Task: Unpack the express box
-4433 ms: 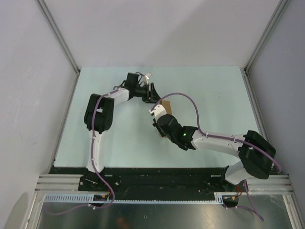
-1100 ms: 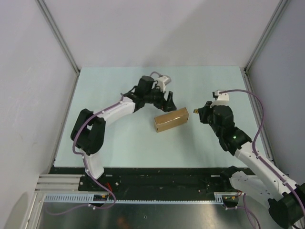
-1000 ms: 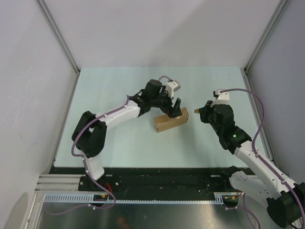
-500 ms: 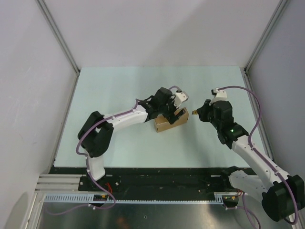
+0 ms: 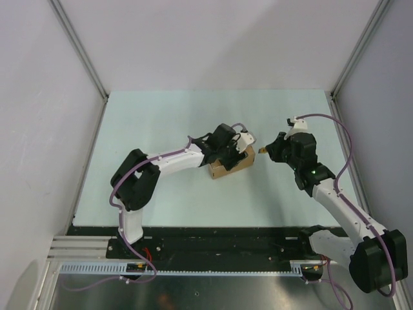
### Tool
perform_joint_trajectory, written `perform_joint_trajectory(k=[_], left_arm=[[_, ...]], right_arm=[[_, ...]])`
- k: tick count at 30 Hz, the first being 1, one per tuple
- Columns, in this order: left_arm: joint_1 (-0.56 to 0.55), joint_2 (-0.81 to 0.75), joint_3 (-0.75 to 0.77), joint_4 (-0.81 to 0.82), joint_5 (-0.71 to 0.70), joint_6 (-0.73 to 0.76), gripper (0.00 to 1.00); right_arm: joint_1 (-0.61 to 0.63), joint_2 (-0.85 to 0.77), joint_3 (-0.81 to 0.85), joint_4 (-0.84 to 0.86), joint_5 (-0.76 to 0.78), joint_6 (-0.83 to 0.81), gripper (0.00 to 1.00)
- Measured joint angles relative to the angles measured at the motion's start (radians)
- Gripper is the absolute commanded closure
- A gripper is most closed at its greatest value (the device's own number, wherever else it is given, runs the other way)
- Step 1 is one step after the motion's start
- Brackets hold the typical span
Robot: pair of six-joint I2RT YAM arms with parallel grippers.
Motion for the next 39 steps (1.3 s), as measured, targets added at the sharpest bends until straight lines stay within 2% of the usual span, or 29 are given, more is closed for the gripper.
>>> perform_joint_trajectory(k=[8, 12, 18, 26, 39], left_arm=[[0.000, -0.048, -0.076, 0.031, 0.034, 0.053, 0.41], [0.000, -0.098, -0.144, 0.040, 0.035, 0.090, 0.36], [0.002, -0.110, -0.213, 0.024, 0.030, 0.116, 0.34], [0.023, -0.111, -0.214, 0.029, 0.048, 0.121, 0.34], [0.038, -0.113, -0.214, 0.030, 0.055, 0.121, 0.34]], right_arm=[[-0.021, 0.036, 0.000, 0.033, -0.095, 0.008, 1.00], [-0.021, 0.059, 0.000, 0.071, -0.122, 0.023, 1.00], [-0.023, 0.088, 0.000, 0.144, -0.172, 0.044, 1.00], [-0.023, 0.131, 0.000, 0.196, -0.219, 0.055, 1.00], [0.025, 0.135, 0.000, 0.198, -0.194, -0.003, 1.00]])
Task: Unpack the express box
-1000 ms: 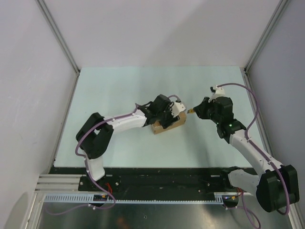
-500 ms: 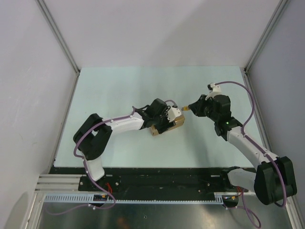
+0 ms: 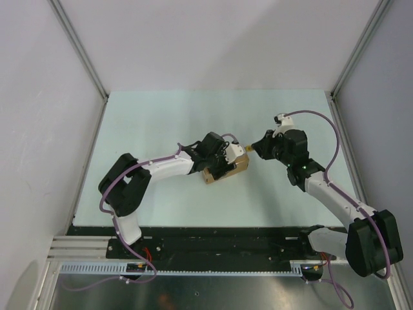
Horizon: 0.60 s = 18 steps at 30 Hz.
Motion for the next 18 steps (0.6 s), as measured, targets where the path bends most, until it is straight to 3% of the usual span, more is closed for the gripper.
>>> perform_joint_trajectory(k=[18], left_arm=[[0.000, 0.000, 0.000, 0.000, -0.002, 0.000, 0.34]], right_arm=[[0.018, 0.001, 0.000, 0.000, 0.083, -0.042, 1.00]])
